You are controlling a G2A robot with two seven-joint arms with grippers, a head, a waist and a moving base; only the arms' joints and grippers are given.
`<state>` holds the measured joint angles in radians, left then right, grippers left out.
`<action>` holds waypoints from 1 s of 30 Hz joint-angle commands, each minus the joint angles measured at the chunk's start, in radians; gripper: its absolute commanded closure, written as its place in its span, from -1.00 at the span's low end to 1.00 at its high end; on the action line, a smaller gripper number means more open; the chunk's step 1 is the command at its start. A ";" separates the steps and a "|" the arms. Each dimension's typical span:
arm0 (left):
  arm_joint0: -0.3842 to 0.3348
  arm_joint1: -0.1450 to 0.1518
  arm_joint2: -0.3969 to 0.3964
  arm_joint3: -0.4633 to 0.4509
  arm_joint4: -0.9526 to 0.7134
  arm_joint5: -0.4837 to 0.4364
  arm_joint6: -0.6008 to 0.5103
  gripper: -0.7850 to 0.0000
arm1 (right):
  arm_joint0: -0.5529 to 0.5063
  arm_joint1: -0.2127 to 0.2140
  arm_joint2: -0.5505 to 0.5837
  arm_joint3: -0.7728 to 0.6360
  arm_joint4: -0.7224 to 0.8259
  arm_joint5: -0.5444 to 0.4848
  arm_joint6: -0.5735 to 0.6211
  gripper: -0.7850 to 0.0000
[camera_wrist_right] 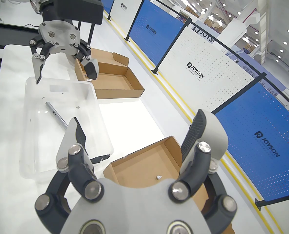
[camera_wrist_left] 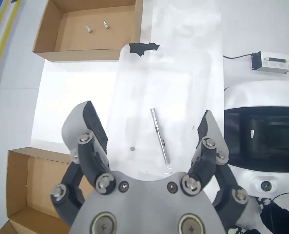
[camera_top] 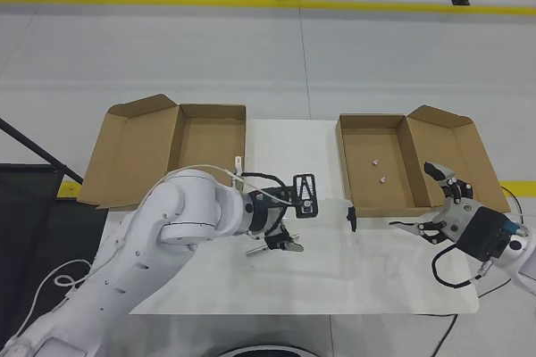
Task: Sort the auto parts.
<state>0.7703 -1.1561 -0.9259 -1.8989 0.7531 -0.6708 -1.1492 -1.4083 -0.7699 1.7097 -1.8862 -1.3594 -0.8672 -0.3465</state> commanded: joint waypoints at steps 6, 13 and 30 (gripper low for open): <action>-0.001 0.001 0.000 -0.001 0.001 0.000 0.000 -1.00 | 0.000 0.000 0.000 0.000 0.000 0.000 0.000 -1.00; 0.020 0.005 0.015 -0.021 0.103 0.033 -0.022 -1.00 | 0.000 0.000 0.000 0.000 0.000 0.000 0.000 -1.00; -0.177 0.051 0.277 -0.029 -0.070 0.311 -0.311 -1.00 | 0.000 0.000 0.000 0.000 0.000 0.000 0.000 -1.00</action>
<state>0.6029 -1.1077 -0.6593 -1.9278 0.7004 -0.3709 -1.4500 -1.4083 -0.7699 1.7097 -1.8862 -1.3594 -0.8672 -0.3465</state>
